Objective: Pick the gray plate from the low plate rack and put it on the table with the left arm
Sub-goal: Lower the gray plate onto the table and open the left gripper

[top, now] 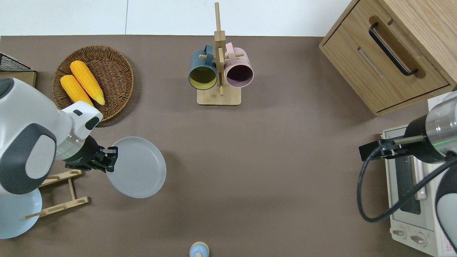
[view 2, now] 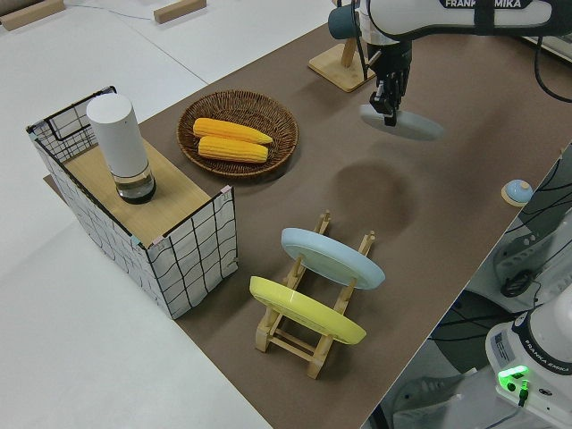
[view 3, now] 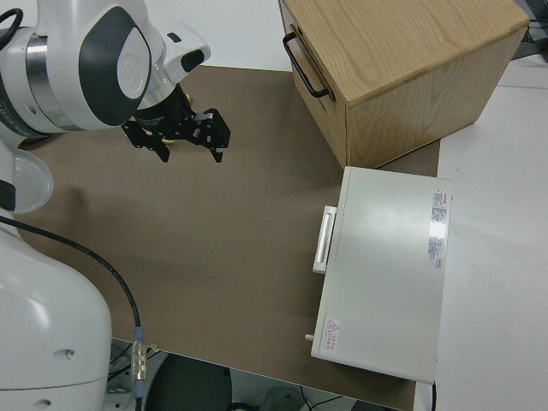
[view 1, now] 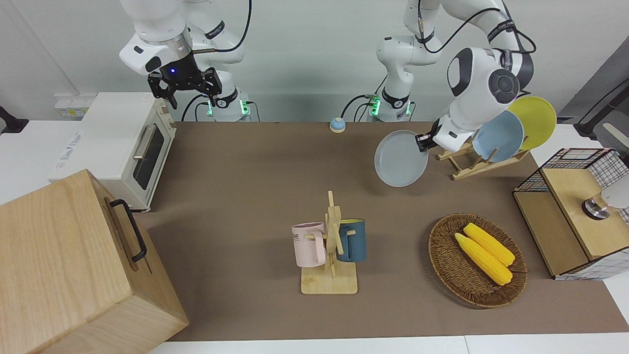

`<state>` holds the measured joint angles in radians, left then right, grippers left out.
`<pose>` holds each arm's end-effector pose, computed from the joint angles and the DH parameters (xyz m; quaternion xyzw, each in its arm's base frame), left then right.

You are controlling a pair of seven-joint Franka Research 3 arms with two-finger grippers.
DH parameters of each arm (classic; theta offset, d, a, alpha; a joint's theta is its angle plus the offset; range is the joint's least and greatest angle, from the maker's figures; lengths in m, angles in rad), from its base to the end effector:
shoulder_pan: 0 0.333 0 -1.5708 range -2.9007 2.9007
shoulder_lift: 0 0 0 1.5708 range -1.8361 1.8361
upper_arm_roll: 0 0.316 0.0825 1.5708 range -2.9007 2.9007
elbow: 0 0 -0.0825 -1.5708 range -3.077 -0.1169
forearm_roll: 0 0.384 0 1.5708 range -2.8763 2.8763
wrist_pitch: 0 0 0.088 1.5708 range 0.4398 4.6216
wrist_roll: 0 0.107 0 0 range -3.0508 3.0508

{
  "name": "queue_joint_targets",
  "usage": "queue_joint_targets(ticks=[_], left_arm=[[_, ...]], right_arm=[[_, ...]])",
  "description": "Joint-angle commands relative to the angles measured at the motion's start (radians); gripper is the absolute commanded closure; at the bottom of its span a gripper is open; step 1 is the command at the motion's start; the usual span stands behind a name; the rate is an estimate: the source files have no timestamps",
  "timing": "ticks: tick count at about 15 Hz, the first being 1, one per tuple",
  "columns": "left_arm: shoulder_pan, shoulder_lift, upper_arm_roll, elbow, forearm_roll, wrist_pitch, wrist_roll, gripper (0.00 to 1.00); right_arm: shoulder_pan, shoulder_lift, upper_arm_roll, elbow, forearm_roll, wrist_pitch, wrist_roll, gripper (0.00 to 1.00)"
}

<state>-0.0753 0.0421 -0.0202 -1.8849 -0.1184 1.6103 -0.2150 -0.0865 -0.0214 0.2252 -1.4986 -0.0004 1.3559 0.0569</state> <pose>0.5314 -0.0631 0.4603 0.9833 0.0704 -0.1646 0.0334 0.5197 0.0740 0.6516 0.9973 0.0406 -0.0603 0.0085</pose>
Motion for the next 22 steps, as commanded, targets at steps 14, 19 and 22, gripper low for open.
queue_joint_targets(ticks=[14,19,22], left_arm=[[-0.035,0.021,-0.018,-0.039,-0.006,0.089,-0.018,0.01],[-0.032,0.013,-0.017,0.035,0.123,0.147,-0.004,0.01],[-0.032,0.012,-0.014,0.078,0.132,0.187,-0.006,0.01]], right_arm=[[-0.015,-0.005,0.006,0.006,0.003,-0.015,-0.003,0.013],[-0.015,-0.005,0.006,0.006,0.003,-0.015,-0.003,0.011],[-0.015,-0.005,0.006,0.006,0.003,-0.015,-0.003,0.013]])
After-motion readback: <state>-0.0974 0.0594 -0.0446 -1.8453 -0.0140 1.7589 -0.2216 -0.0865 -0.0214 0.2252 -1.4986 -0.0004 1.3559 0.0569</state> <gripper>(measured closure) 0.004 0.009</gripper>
